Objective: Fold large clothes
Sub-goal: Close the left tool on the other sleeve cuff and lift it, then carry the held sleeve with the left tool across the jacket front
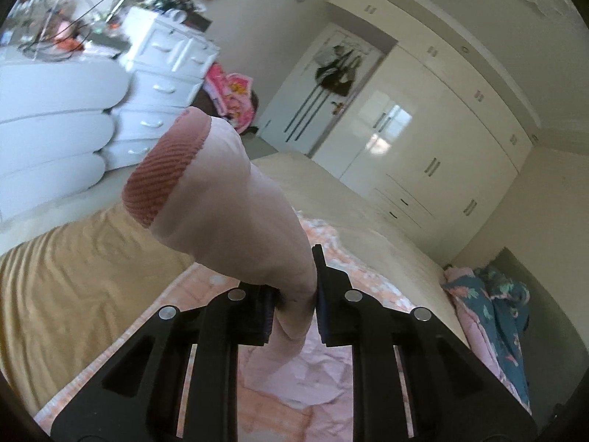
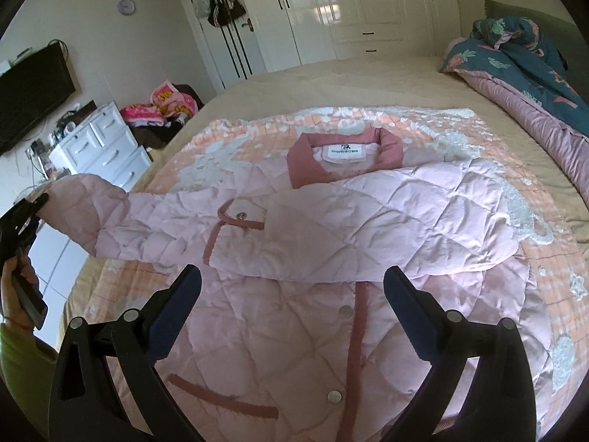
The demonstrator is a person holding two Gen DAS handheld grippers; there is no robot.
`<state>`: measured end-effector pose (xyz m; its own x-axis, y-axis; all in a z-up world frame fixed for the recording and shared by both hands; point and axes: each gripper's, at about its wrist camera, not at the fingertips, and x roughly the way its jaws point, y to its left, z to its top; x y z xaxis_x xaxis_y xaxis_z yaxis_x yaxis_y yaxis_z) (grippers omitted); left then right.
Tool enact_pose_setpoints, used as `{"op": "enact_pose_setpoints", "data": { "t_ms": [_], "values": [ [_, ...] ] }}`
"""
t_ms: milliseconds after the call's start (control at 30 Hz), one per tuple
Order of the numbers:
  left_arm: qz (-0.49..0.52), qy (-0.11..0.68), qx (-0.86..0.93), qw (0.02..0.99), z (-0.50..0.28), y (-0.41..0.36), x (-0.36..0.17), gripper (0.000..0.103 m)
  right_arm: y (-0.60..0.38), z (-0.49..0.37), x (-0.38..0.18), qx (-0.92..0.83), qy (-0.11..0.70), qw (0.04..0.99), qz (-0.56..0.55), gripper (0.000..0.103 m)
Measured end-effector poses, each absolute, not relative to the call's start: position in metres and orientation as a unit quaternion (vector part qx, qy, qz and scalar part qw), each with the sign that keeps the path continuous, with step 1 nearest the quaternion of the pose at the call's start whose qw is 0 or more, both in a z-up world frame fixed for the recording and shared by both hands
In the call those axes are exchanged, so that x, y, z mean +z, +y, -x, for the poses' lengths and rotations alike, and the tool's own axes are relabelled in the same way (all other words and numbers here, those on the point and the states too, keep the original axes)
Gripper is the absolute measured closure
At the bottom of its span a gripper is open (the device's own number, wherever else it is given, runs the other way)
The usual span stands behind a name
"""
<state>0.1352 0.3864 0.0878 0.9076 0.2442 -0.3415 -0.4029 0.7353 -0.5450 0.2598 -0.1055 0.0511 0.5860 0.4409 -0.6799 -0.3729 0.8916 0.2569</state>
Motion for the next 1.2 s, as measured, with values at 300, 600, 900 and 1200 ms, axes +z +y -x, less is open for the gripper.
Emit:
{"op": "enact_pose_setpoints", "data": {
  "t_ms": [300,600,900,1200],
  "values": [
    [0.268,0.124,0.134,0.946,-0.149,0.325,0.139,0.093,-0.139,-0.249,0.060,0.221,0.384,0.894,-0.068,0.004],
    [0.220,0.131,0.100,0.961,-0.164,0.260,0.164,0.093,-0.188,-0.241,0.060,0.203,0.376,0.898,-0.107,0.004],
    [0.186,0.142,0.074,0.969,-0.180,0.221,0.170,0.093,-0.225,-0.238,0.061,0.188,0.367,0.900,-0.138,0.004],
    [0.159,0.162,0.049,0.973,-0.200,0.177,0.167,0.093,-0.252,-0.240,0.058,0.188,0.364,0.898,-0.164,0.004]
  ]
}}
